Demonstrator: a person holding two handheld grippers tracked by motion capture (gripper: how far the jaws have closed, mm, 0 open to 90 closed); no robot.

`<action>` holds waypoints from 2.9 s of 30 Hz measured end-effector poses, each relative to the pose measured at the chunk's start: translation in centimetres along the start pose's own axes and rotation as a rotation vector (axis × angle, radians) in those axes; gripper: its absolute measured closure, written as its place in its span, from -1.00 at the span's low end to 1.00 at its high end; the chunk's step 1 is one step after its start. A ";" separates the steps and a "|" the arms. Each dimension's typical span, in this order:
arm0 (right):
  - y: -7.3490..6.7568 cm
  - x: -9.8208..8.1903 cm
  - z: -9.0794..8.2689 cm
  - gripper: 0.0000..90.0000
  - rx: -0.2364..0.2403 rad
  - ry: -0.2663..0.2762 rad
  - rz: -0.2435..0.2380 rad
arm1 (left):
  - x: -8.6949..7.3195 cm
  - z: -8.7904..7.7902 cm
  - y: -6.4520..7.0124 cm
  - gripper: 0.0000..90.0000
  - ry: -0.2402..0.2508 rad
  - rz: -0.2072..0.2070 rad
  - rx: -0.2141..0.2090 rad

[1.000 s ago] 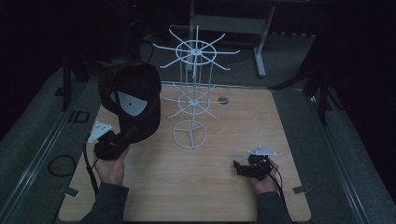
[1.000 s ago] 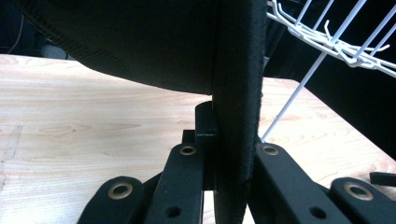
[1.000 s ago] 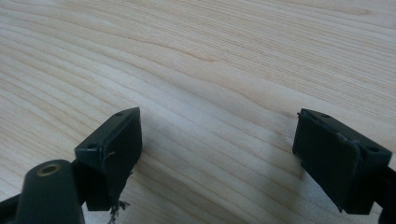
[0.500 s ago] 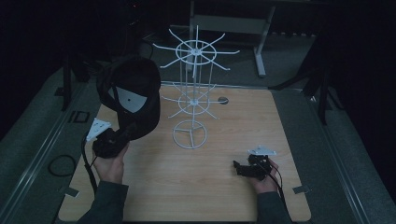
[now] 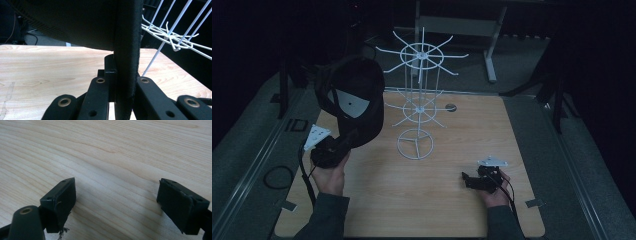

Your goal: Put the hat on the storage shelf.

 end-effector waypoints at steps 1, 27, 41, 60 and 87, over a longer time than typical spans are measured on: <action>0.0 0.0 0.0 -0.66 0.000 0.000 0.000 | 0.0 0.0 0.0 0.93 0.000 0.000 0.000; 0.0 0.0 0.0 -0.66 -0.001 0.002 -0.001 | 1.6 -0.9 1.3 0.93 0.047 0.035 0.006; 0.0 0.0 0.0 -0.66 -0.001 0.002 -0.002 | 2.3 -1.4 1.5 0.93 0.072 0.050 0.031; 0.0 0.0 0.0 -0.66 0.000 0.002 -0.001 | 2.9 -2.4 2.2 0.93 0.106 0.076 0.043; 0.0 0.0 0.0 -0.66 0.000 0.001 0.000 | 3.3 -3.0 3.3 0.93 0.132 0.074 0.014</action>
Point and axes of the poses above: each handheld gripper's, and its own axes: z roughly forward along the jaws, x roughly out of its top, y roughly to its right, the point moved 5 cm from there along z, roughly forward along the jaws, and after that the axes turned 1 degree about -y, right-handed, at the moved point
